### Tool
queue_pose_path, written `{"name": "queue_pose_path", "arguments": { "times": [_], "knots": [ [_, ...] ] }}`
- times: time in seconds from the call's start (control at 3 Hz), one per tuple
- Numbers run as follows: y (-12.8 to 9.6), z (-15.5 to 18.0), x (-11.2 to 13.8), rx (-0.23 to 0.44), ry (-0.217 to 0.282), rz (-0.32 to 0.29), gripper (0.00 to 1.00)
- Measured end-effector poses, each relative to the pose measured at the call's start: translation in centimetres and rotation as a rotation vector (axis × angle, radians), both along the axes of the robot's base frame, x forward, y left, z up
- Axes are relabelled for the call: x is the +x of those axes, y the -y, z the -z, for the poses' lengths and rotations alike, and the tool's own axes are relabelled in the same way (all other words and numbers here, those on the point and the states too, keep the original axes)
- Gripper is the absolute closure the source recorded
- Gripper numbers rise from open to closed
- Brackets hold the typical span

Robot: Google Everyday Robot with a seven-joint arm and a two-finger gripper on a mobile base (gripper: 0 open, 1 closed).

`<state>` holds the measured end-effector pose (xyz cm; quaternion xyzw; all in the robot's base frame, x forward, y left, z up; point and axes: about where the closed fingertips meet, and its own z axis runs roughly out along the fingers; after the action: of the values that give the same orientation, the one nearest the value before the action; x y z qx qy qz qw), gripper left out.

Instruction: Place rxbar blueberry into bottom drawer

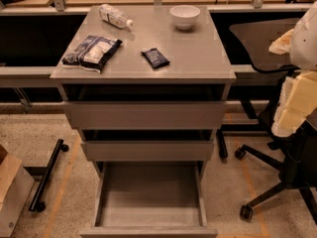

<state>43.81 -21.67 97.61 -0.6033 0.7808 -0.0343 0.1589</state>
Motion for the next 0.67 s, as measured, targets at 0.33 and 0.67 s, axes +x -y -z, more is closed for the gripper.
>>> {"name": "queue_pose_path", "arguments": {
  "times": [0.33, 0.67],
  "knots": [
    [0.0, 0.0, 0.0, 0.0, 0.0, 0.0, 0.0],
    [-1.6, 1.1, 1.8, 0.044, -0.005, -0.031, 0.0]
  ]
}}
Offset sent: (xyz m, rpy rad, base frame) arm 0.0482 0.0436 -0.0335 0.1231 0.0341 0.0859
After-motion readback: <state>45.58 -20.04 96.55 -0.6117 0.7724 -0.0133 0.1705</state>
